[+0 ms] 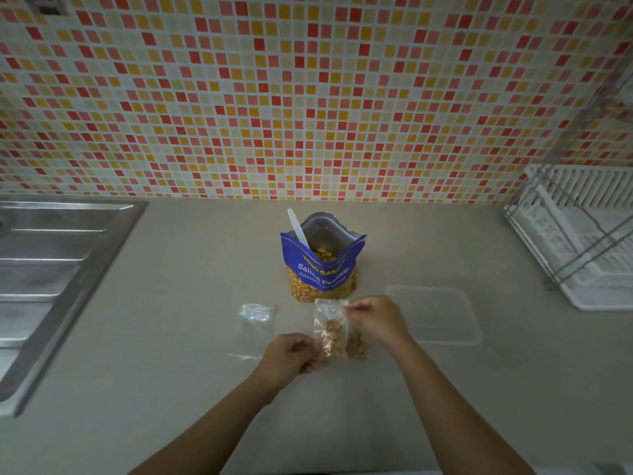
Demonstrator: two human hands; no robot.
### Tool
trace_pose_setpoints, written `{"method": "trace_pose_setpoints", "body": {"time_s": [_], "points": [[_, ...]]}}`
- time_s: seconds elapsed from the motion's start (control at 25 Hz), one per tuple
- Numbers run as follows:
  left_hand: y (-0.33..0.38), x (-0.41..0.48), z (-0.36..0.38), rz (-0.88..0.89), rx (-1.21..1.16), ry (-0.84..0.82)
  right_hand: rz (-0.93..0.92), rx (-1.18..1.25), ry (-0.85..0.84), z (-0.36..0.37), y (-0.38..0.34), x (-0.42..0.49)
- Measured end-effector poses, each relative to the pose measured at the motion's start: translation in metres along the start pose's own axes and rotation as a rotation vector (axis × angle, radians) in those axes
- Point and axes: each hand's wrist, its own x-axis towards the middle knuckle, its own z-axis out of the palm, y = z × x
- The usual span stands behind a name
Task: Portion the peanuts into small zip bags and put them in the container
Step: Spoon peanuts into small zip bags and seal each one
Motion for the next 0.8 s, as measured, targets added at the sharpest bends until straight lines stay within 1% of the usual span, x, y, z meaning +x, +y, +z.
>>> {"method": "trace_pose_setpoints", "body": {"time_s": [0.04,0.08,0.16,0.24,0.36,0.52,0.6,0.68,0.8], "points": [[-0.005,0.005,0.002,-0.045,0.047,0.034,-0.041,-0.145,0.055,0.01,0.003,0.004],[-0.008,0.01,0.004,-0.071,0.122,0.075,-0.051,-0.235,0.09,0.018,0.005,0.007],[-0.01,0.019,0.008,-0.075,0.302,0.15,-0.023,-0.33,0.123,0.029,0.006,0.012],[-0.011,0.027,0.012,-0.065,0.435,0.194,-0.01,-0.428,0.134,0.036,0.008,0.017],[-0.011,0.033,0.018,-0.05,0.59,0.216,-0.038,-0.535,0.152,0.04,0.014,0.02],[-0.014,0.034,0.021,-0.048,0.791,0.28,-0.117,-0.579,0.196,0.044,0.02,0.023],[-0.011,0.031,0.012,-0.021,0.806,0.341,-0.148,-0.52,0.241,0.044,0.019,0.021],[-0.009,0.029,-0.008,0.031,0.766,0.416,-0.206,-0.472,0.267,0.047,0.017,0.016],[-0.017,0.03,-0.05,0.039,0.663,0.568,-0.345,-0.456,0.219,0.062,0.013,0.006]]}}
